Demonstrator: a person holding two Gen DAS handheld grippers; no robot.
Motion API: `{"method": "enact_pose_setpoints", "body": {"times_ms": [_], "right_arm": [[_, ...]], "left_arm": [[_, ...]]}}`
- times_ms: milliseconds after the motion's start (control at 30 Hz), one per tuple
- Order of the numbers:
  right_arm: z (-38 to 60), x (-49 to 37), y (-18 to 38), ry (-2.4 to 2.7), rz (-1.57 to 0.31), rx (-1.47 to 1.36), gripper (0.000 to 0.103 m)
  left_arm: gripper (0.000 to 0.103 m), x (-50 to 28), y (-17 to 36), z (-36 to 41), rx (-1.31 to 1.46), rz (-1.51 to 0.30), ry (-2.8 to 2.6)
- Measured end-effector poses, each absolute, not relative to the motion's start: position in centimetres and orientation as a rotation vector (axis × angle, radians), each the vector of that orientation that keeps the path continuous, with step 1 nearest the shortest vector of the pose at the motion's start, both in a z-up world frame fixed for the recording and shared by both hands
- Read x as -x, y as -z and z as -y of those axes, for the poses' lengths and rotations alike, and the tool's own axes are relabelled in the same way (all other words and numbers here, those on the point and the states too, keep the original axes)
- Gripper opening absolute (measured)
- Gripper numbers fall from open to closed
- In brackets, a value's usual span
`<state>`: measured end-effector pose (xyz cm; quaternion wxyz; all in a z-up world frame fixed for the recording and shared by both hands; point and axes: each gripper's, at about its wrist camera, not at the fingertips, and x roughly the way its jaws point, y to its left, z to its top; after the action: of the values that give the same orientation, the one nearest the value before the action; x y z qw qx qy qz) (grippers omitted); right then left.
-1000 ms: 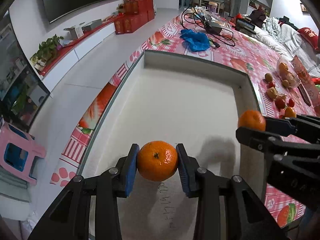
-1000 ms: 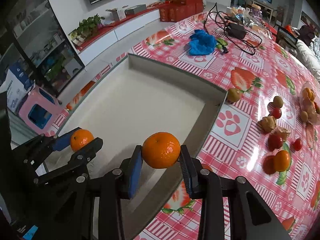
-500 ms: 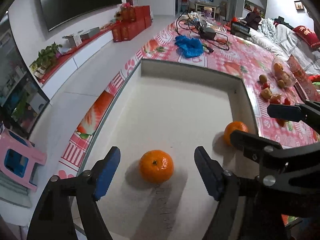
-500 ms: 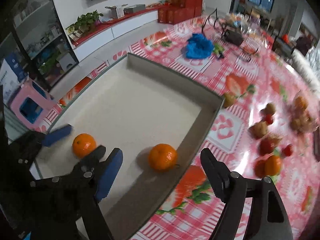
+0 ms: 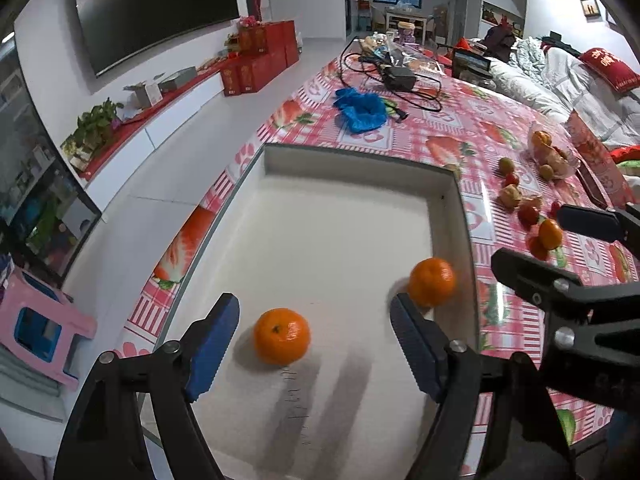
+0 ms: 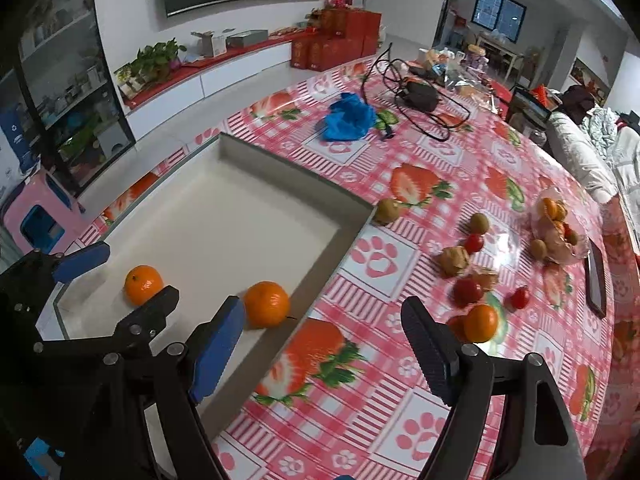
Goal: Organize fruits
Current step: 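Move the left gripper back to the table and grasp a brown kiwi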
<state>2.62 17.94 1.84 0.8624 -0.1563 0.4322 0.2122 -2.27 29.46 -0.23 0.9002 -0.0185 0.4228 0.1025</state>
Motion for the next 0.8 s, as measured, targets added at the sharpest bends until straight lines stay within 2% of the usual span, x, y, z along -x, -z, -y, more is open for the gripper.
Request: {"method": "enact_pose_setpoints", "body": {"times_ms": [67, 533, 800], "right_arm": [[-17.3, -2.7, -2.2, -0.439, -0.894, 0.313, 0.103], [-12.0, -2.5, -3.2, -0.417, -0.866, 0.236, 0.103], [-4.6, -4.0, -1.4, -0.328, -0.925, 0.126, 0.103]], "left_arm": [[0.081, 2.2, -0.1, -28.8, 0.026, -0.871, -0.204], [0.082, 1.5, -1.6, -23.4, -0.064, -0.861, -0.165], [0.082, -0.5, -2.3, -19.9, -0.093, -0.886, -0.083]]}}
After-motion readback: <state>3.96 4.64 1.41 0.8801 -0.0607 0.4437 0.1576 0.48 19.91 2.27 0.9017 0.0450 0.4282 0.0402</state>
